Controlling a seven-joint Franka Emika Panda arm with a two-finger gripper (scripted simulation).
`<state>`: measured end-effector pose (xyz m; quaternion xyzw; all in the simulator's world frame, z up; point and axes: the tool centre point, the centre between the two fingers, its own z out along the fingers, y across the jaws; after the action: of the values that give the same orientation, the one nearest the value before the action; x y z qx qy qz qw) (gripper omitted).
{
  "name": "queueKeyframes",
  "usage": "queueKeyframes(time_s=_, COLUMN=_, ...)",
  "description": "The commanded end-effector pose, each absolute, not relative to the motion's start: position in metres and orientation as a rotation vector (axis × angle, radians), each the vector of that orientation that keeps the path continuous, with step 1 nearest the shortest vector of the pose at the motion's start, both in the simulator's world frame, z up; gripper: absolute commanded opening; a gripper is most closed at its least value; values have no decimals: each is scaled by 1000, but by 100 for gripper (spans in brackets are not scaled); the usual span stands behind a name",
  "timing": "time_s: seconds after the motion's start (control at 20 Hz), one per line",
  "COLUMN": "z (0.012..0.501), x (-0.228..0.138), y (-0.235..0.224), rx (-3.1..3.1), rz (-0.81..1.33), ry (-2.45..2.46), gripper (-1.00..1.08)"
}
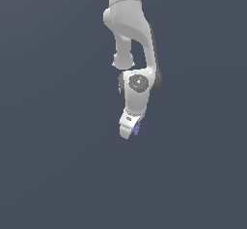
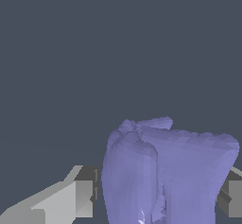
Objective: Pick up the object and move it to a goal position.
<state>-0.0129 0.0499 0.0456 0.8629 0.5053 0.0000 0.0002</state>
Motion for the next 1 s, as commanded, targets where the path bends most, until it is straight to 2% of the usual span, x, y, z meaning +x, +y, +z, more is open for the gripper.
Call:
queueKeyframes(time_s=0.0, z=45, x=-13, y=50, rx=2710, rz=0, ry=1588, gripper=-100)
queueKeyframes(time_s=0.55, z=46, x=-15, y=52, rx=2710, rz=1, ry=1587, gripper=-100)
queueKeyframes(time_s=0.95, z=52, x=-39, y=67, rx=2710, rz=1, ry=1587, gripper=-100)
